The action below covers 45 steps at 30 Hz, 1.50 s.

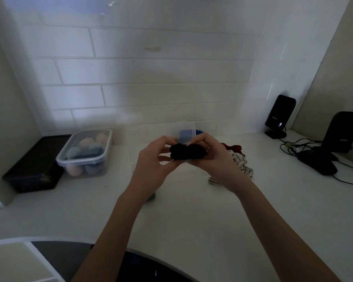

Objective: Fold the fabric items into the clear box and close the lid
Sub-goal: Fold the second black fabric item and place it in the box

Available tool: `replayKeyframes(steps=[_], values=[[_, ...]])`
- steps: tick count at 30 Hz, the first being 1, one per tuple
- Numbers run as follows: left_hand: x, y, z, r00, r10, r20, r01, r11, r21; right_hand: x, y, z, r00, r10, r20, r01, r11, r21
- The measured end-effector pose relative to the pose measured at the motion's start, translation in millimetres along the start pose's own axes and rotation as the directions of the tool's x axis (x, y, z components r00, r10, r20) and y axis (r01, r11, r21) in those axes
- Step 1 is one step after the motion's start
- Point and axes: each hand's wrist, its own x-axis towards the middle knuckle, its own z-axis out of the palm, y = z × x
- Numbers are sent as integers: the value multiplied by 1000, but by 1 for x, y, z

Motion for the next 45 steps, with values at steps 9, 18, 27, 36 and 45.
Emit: replayKeyframes(steps=[9, 18, 27, 36, 45], values=[[0, -13, -14, 998, -9, 57, 5, 998, 70, 4, 6, 3, 997, 59, 55, -51, 989, -141], [-4, -32, -35, 994, -97, 54, 78, 957, 281, 20, 13, 17, 998, 53, 17, -43, 937, -346], [1, -29, -66, 908, -292, 299, 62, 801, 595, 45, 13, 41, 921, 160, 356, 186, 621, -761], [9, -25, -57, 780, -466, 418, -11, 658, 753, 55, 13, 57, 820, 313, 479, 295, 486, -823], [7, -25, -56, 775, -487, 402, 31, 665, 746, 56, 5, 43, 693, 543, 475, 24, 641, -767]])
